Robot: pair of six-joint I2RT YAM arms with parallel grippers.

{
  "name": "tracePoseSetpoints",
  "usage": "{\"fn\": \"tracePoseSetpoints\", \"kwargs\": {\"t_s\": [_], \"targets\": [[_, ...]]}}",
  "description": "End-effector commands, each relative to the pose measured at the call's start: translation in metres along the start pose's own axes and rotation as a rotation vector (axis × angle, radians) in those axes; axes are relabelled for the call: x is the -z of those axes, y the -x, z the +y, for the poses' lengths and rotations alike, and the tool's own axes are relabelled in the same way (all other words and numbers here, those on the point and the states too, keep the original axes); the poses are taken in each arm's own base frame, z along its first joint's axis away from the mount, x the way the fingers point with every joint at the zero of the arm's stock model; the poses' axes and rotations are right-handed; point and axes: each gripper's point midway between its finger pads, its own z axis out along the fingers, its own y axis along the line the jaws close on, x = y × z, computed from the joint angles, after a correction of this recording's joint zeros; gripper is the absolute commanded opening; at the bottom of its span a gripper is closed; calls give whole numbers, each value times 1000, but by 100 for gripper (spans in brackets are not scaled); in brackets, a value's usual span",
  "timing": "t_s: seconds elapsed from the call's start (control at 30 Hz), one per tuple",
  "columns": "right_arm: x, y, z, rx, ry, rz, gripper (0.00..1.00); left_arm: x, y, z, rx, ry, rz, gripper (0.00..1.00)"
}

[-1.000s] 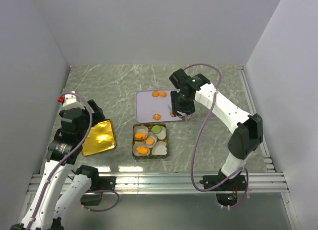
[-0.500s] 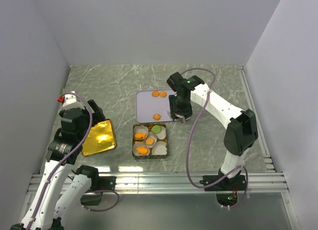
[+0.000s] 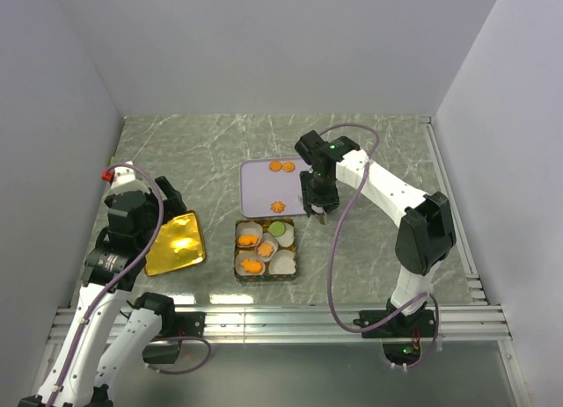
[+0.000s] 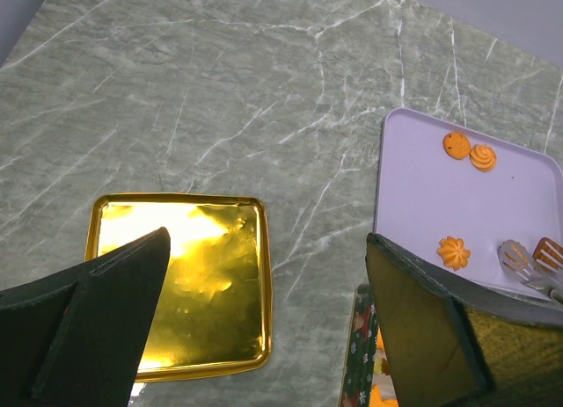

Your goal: Pack the cookies

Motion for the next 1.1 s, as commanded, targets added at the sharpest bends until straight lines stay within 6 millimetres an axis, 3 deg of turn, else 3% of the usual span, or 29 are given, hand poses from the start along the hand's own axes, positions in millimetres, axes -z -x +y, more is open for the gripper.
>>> {"fn": "tracePoseSetpoints", "kwargs": {"t_s": [0.0,0.3,0.43,0.73,1.07], "targets": [[-4,6,1,-8,8,-13,51,1,9,-1,8,-2,-34,99],[-3,8,-2,-18,11,-19,45,2,10,0,11,-1,-37,99],[8,15,-1,-25,23,-43,44,2,10,0,11,1,-37,99],[55,43,9,-45,71,-136,42,2,10,0,9,-5,-38,99],[96,44,28,-49,212,-176,41,2,10,-1,10,-10,-39,99]]}}
